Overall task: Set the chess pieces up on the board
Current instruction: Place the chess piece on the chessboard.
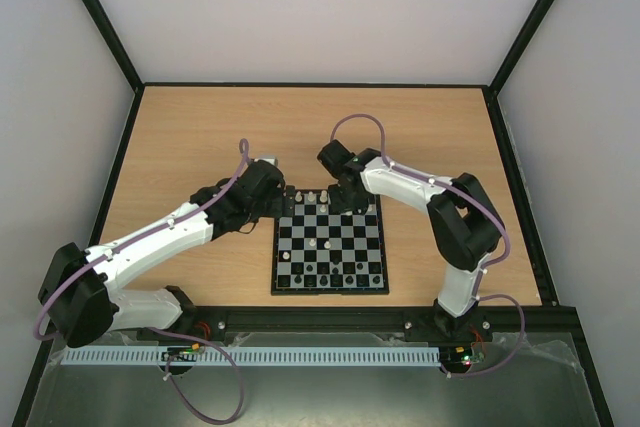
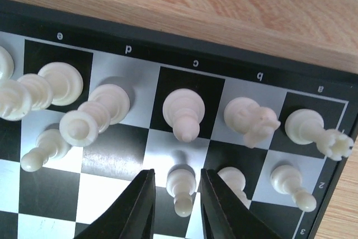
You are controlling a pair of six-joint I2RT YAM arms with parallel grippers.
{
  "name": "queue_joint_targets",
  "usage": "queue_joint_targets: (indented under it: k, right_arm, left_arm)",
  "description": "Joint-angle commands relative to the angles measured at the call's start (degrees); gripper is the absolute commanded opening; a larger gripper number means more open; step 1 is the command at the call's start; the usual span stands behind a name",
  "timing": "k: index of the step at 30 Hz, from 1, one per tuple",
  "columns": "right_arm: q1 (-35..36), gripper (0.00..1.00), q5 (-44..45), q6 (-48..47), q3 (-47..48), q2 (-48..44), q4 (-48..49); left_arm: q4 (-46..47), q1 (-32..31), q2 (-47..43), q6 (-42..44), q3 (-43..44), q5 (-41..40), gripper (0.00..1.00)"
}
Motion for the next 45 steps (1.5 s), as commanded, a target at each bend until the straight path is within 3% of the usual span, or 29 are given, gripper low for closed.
queue_joint_targets:
  k: [1, 6, 11, 18, 45]
  right_arm:
    - [-0.28, 0.23, -1.44, -0.41, -1.81, -2.41, -2.38]
    - [-0.23, 0.22, -1.97, -0.23, -3.23, -3.35, -2.39]
    - [-0.22, 0.13, -2.05, -0.31, -3.56, -3.07, -1.78]
    - [-0.22, 0.09, -1.68, -0.48, -2.06, -1.55, -1.08]
    - [-0.27, 0.08, -0.16, -1.10, -0.43, 0.54, 0.30]
  left_arm:
    - [-0.05, 0.31, 0.65, -0.21, -0.86, 0.13, 0.99]
    - [0.26, 0.32, 1.09, -0.19, -0.82, 0.39, 0.99]
    - [0.31, 0.33, 1.30, -0.05, -0.64, 0.49, 0.99]
    - [0.01, 0.31, 1.25, -0.21, -0.59, 0.31, 0.99]
    - [-0.40, 0.22, 0.23, -0.76, -0.99, 0.05, 0.99]
